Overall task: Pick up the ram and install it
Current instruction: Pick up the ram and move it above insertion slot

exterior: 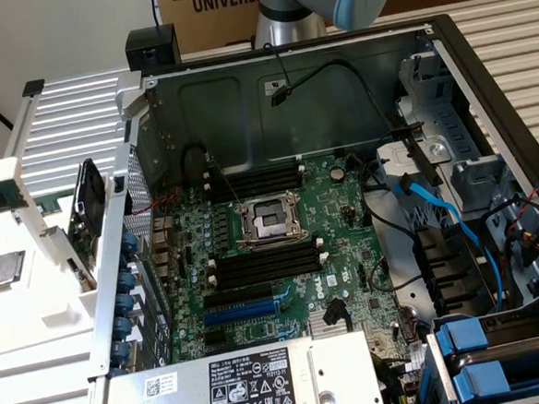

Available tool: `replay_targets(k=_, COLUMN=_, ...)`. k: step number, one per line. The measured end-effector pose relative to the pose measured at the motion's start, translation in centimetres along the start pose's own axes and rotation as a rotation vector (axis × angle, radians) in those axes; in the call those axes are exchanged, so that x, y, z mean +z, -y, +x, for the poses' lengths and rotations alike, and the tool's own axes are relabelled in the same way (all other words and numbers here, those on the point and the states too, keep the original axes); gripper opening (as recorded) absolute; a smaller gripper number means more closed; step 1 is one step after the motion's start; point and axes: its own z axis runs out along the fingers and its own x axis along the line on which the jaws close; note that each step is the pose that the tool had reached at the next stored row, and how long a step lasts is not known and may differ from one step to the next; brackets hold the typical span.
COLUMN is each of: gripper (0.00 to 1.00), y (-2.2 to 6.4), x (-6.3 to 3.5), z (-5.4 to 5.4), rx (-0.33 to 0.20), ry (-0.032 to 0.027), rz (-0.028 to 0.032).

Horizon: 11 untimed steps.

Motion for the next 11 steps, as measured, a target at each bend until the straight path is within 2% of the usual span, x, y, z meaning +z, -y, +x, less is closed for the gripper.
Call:
replay_targets(k=7, gripper=0.12, y=1.21, x=-1.05, z=0.0, rx=0.004, ry=-0.0001, rz=0.0001)
replay_targets(k=11, gripper=0.12, y=3.40, x=-1.46, z=-0.1, rx=0.004, ry=0.0000, rz=0.0002)
